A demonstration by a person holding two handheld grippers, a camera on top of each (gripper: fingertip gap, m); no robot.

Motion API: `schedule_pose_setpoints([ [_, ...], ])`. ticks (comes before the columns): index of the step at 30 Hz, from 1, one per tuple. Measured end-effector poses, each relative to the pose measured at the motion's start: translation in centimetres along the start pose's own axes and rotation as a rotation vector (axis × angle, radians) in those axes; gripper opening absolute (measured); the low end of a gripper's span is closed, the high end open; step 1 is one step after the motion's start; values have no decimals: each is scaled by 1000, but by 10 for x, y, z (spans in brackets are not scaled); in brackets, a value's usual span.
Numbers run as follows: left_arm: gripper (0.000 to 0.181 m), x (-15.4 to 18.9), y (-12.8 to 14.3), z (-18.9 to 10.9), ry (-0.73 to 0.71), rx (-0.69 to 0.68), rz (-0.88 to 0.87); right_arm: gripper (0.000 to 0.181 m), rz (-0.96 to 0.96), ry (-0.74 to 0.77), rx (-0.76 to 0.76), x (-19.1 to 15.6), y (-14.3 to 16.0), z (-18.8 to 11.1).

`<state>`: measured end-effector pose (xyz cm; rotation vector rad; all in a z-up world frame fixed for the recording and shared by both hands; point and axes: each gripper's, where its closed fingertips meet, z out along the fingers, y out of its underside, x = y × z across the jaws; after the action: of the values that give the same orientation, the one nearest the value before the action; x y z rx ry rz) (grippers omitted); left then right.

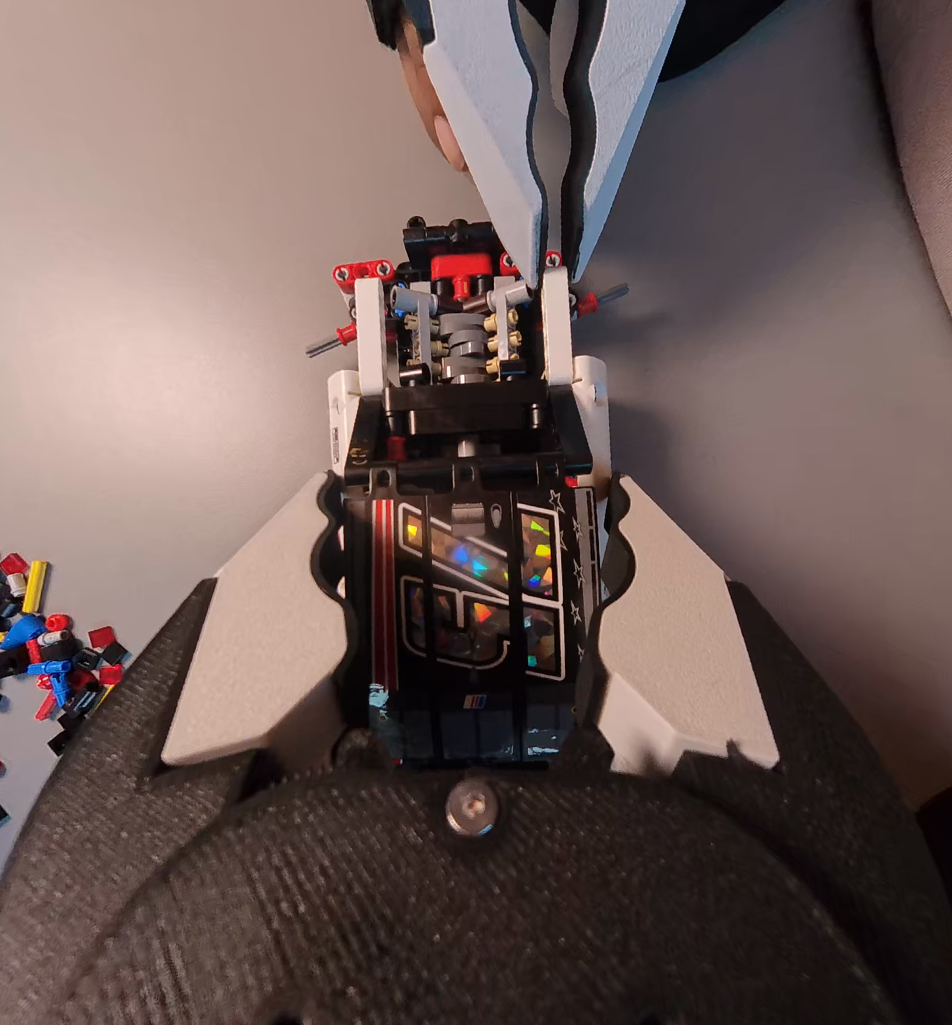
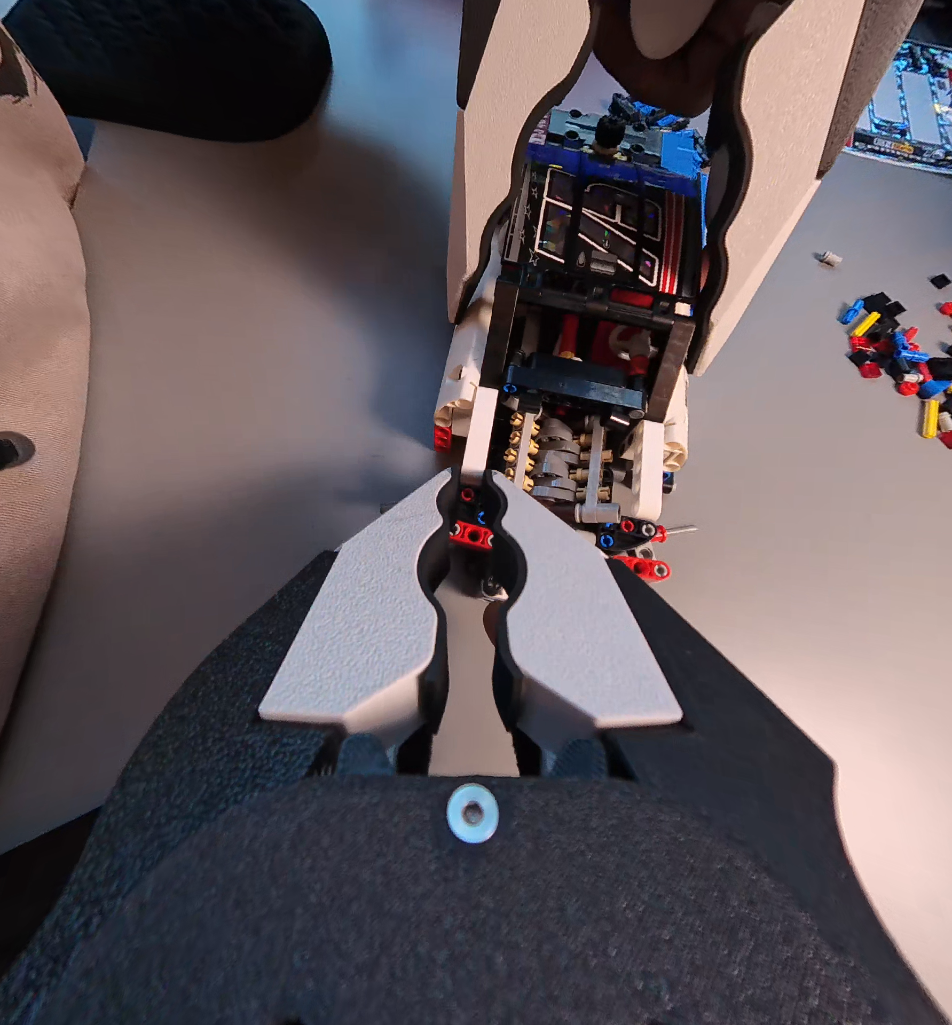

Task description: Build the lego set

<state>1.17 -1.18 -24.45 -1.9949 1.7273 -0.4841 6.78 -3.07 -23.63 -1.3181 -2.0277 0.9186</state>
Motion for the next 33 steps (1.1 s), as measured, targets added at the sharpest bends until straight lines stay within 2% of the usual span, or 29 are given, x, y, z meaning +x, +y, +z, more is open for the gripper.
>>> schedule_pose_setpoints([
  [10, 95, -2, -1, 1, -9, -22, 5, 7, 19, -24, 23, 0, -3, 0],
  [11, 95, -2, -1, 1, -10, -21, 3, 13, 39, -30, 55, 5, -6, -4],
  [16, 94, -2, -1, 1, -10, -17, 2, 12, 171, 113, 84, 61, 11, -21],
  [19, 94, -2, -1, 1, -8, -17, 2, 11, 182, 99, 55, 62, 18, -9],
  [21, 94, -3, -1, 1, -9, -16, -1, 4, 189, 82, 88, 62, 12, -8],
  [31, 95, -5, -1, 1, -5, -4, -5, 4, 176, 77, 47, 66, 12, -6],
  [33, 95, -7, -2, 2, -14, 7, -13, 11, 171, 96, 53, 72, 12, -13],
])
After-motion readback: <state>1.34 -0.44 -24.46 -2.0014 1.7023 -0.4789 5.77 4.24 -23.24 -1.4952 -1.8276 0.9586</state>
